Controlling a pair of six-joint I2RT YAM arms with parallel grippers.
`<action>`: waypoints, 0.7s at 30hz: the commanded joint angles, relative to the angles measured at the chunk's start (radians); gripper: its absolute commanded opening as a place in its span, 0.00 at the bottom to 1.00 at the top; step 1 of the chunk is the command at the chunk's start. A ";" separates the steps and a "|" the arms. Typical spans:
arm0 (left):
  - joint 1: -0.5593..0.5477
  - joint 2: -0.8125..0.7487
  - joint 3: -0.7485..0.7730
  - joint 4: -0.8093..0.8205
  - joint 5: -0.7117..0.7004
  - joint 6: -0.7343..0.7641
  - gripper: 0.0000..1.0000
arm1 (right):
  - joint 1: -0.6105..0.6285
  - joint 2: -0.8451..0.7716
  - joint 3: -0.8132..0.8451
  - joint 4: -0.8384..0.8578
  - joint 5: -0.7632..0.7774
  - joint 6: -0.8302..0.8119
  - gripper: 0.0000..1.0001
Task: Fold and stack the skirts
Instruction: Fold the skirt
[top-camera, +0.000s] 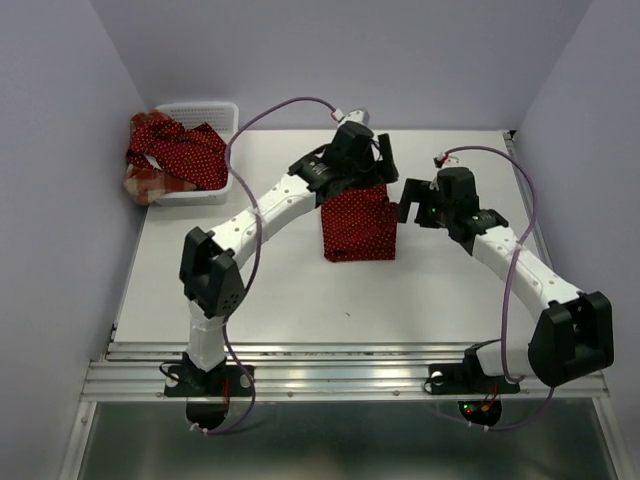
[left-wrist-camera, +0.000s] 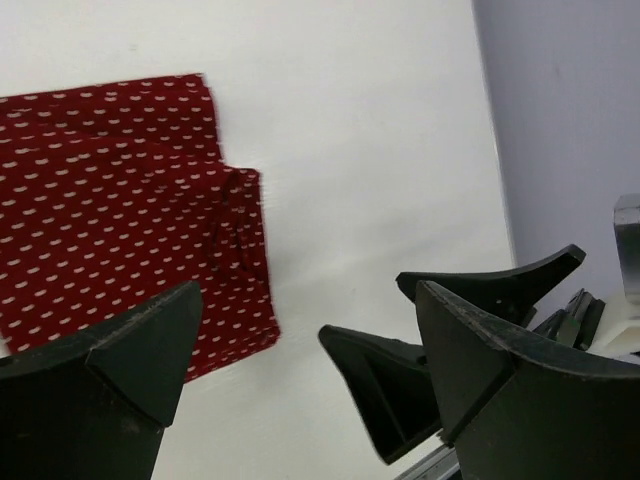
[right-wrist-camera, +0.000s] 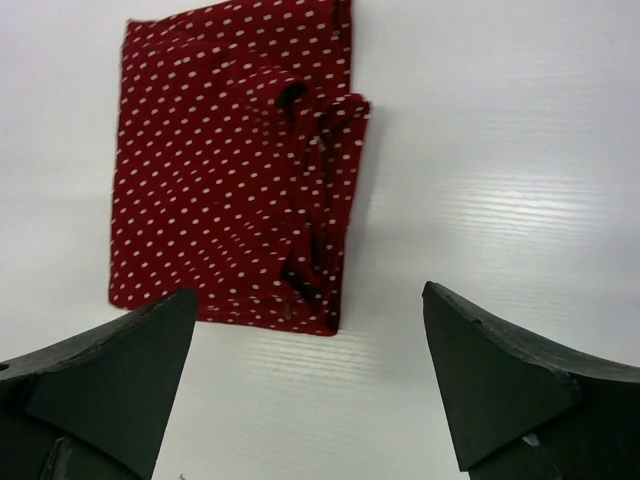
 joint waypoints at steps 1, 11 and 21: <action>0.105 -0.170 -0.180 0.008 -0.110 -0.004 0.99 | 0.021 0.065 0.073 0.104 -0.269 -0.064 1.00; 0.326 -0.487 -0.699 0.072 -0.190 -0.072 0.99 | 0.202 0.374 0.274 0.113 -0.266 -0.052 1.00; 0.335 -0.454 -0.690 0.049 -0.188 -0.062 0.99 | 0.202 0.369 0.026 0.142 -0.263 0.100 1.00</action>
